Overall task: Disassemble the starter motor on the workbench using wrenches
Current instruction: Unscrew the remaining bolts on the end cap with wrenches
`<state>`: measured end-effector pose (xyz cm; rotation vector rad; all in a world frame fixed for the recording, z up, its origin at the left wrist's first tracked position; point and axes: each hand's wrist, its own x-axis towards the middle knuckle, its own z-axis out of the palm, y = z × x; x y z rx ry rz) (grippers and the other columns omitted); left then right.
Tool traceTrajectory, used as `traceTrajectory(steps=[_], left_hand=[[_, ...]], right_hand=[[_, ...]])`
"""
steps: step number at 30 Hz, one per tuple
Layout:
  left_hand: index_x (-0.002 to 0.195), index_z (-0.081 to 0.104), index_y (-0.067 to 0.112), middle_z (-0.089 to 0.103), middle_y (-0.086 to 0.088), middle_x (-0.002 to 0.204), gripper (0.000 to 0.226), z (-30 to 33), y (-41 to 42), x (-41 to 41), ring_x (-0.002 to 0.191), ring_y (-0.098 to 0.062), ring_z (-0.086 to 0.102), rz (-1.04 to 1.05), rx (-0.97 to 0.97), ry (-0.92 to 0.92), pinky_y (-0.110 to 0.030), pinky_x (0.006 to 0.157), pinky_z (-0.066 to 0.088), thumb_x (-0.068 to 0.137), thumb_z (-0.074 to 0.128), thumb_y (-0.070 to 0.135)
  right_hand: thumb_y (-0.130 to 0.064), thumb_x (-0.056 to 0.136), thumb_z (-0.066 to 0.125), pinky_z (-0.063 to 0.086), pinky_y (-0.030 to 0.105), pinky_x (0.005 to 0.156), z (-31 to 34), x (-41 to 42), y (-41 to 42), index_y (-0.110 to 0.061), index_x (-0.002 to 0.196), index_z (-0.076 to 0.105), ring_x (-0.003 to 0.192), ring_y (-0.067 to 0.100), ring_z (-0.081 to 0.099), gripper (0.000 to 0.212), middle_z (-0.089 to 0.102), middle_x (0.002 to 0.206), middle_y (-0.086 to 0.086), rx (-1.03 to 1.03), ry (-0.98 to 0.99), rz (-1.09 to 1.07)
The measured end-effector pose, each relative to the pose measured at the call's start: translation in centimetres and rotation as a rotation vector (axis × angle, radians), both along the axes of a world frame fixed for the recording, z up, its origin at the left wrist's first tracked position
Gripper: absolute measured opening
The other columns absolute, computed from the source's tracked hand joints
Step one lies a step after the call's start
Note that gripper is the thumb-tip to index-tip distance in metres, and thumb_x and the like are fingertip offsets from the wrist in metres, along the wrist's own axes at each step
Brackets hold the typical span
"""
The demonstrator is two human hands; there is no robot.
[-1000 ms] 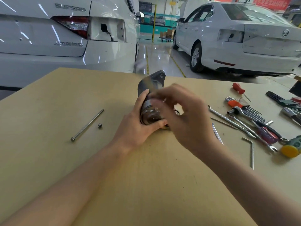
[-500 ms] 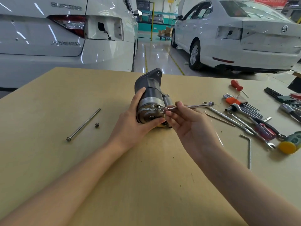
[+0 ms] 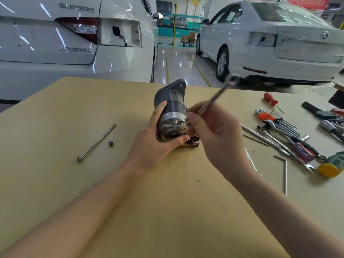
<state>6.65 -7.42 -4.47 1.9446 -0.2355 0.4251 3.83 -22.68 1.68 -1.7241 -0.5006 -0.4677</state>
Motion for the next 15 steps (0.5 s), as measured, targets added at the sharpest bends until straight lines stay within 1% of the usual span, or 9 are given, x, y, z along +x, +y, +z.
traceTrajectory(steps=[2,3,6,7,9,11,13,14,15], left_hand=[[0.144,0.03,0.045,0.061,0.04,0.089,0.094,-0.1,0.1,0.1,0.087,0.018,0.06,0.005,0.018,0.001,0.003,0.071,0.039,0.064,0.079,0.045],[0.144,0.033,0.042,0.061,0.041,0.083,0.092,-0.2,0.2,0.2,0.083,0.017,0.06,0.01,0.035,0.001,0.003,0.068,0.039,0.064,0.076,0.043],[0.144,0.04,0.023,0.058,0.029,0.069,0.078,-0.3,0.3,0.6,0.076,0.002,0.064,0.026,0.152,-0.008,0.001,0.06,0.039,0.07,0.061,0.033],[0.147,0.033,0.022,0.058,0.027,0.074,0.077,-0.3,0.3,0.7,0.072,0.001,0.061,0.021,0.204,-0.018,-0.002,0.06,0.04,0.075,0.058,0.029],[0.15,0.015,0.037,0.06,0.02,0.082,0.078,-0.5,0.3,0.9,0.067,0.002,0.058,0.043,0.27,-0.028,-0.008,0.06,0.041,0.085,0.057,0.023],[0.145,0.013,0.048,0.059,0.024,0.08,0.08,-0.5,0.4,0.9,0.07,0.003,0.06,0.058,0.214,-0.039,-0.009,0.061,0.042,0.086,0.061,0.022],[0.149,0.018,0.04,0.06,0.029,0.09,0.079,-0.4,0.3,0.7,0.087,0.003,0.063,0.001,0.131,-0.034,-0.009,0.074,0.046,0.086,0.063,0.026],[0.151,0.021,0.034,0.061,0.033,0.096,0.079,-0.4,0.3,0.6,0.094,0.006,0.062,-0.032,0.091,-0.034,-0.009,0.08,0.046,0.084,0.064,0.029],[0.151,0.024,0.032,0.059,0.04,0.097,0.083,-0.4,0.2,0.5,0.093,0.014,0.06,-0.04,0.073,-0.039,-0.003,0.08,0.043,0.08,0.066,0.034]], right_hand=[[-0.002,0.087,0.063,0.045,0.016,0.063,0.7,0.2,0.7,-0.011,0.097,0.069,0.061,0.001,0.055,0.015,0.056,0.07,-0.013,-0.265,-0.188,-0.013],[-0.002,0.086,0.063,0.039,0.011,0.064,1.0,0.3,1.2,-0.008,0.1,0.071,0.061,-0.002,0.05,0.016,0.051,0.072,-0.014,-0.399,-0.279,-0.033],[0.001,0.085,0.062,0.032,0.017,0.065,1.0,0.3,2.3,-0.004,0.094,0.073,0.068,0.012,0.048,0.016,0.052,0.079,-0.004,-0.769,-0.419,-0.031],[0.003,0.084,0.06,0.029,0.017,0.068,0.8,0.3,2.5,-0.005,0.091,0.072,0.074,0.017,0.052,0.016,0.055,0.082,0.0,-0.905,-0.47,-0.037],[0.004,0.082,0.056,0.029,0.021,0.073,0.4,0.3,2.5,-0.006,0.086,0.069,0.081,0.022,0.053,0.017,0.057,0.085,0.005,-1.079,-0.564,-0.044],[0.006,0.08,0.06,0.038,0.028,0.072,0.3,0.3,2.1,-0.005,0.084,0.07,0.078,0.025,0.056,0.015,0.06,0.082,0.008,-1.069,-0.627,-0.034],[0.004,0.082,0.067,0.046,0.03,0.068,0.1,0.0,1.5,-0.001,0.088,0.072,0.073,0.024,0.058,0.009,0.062,0.079,0.01,-0.812,-0.648,-0.002],[0.001,0.084,0.067,0.048,0.029,0.067,-0.1,-0.2,1.3,-0.001,0.092,0.072,0.072,0.021,0.059,0.009,0.063,0.081,0.008,-0.642,-0.605,0.017],[-0.001,0.085,0.066,0.048,0.028,0.067,-0.3,-0.4,1.1,-0.002,0.093,0.07,0.071,0.017,0.058,0.009,0.064,0.082,0.005,-0.478,-0.529,0.032]])
